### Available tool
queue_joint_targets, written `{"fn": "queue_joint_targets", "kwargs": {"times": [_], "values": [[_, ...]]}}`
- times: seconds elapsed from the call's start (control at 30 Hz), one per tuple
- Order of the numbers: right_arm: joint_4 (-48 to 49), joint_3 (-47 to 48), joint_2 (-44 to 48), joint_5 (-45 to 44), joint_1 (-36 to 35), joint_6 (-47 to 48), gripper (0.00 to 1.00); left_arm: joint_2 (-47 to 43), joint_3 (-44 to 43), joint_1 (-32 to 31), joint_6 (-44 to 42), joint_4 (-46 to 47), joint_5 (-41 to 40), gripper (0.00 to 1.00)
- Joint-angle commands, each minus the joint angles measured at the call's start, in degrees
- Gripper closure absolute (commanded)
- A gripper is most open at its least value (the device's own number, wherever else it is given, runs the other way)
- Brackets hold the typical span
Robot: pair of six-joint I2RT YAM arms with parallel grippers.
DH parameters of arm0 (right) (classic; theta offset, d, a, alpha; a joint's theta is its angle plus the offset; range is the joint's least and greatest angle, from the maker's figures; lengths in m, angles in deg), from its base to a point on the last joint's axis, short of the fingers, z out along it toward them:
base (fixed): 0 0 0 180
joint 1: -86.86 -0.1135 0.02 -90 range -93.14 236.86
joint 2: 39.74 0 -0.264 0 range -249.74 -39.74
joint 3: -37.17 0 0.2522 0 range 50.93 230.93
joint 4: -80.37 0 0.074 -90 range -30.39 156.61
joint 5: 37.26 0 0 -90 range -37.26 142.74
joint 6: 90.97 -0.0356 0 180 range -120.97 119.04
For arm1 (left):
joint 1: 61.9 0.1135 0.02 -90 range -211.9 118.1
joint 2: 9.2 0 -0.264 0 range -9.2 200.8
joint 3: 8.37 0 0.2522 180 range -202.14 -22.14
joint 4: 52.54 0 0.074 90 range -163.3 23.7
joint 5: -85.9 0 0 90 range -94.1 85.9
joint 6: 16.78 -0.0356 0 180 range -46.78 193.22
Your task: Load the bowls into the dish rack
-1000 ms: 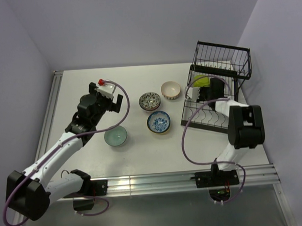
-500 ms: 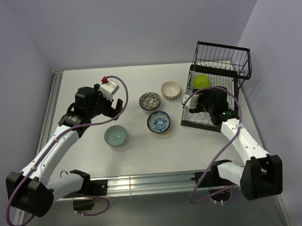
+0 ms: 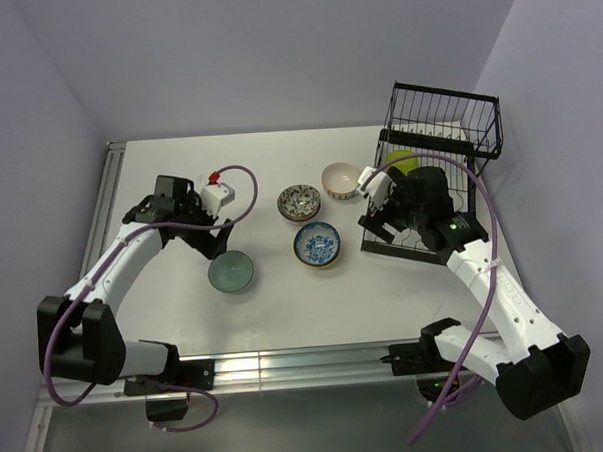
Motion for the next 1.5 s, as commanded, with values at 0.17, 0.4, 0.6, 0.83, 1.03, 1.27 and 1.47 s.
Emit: {"fn": "queue_joint_targets", "kwargs": {"times": [0.17,0.4,0.6,0.83,1.03,1.27,1.47], "values": [[-2.81,6.13,-0.69,-1.99,-0.1,-17.03,0.0,5.86,1.44,0.19,-8.27,-4.09,2.25,0.14],[-2.37,10.79,-3.41,0.74,-0.1,-26.18,0.0,9.29,4.25,0.19,-8.54,-0.76,3.31,0.27],[-3.24,13.87,-8.33,-0.31,-0.1,-32.43,0.0,10.35,5.4,0.1,-6.52,2.06,4.63,0.44],[-3.08,14.32,-9.93,1.87,-0.1,-37.69,0.0,10.79,5.49,0.1,-3.35,4.79,7.71,0.76],[-3.07,15.89,-9.56,8.03,-0.19,-45.76,0.03,9.83,1.28,0.1,3.41,6.98,10.43,1.0],[1.06,16.85,-12.2,15.23,-1.24,-54.3,0.08,3.76,-2.68,0.1,20.97,18.83,17.54,1.0],[5.88,19.23,-17.29,27.44,-2.21,-64.41,0.07,-0.64,-2.86,0.01,37.24,31.14,21.15,1.0]]}}
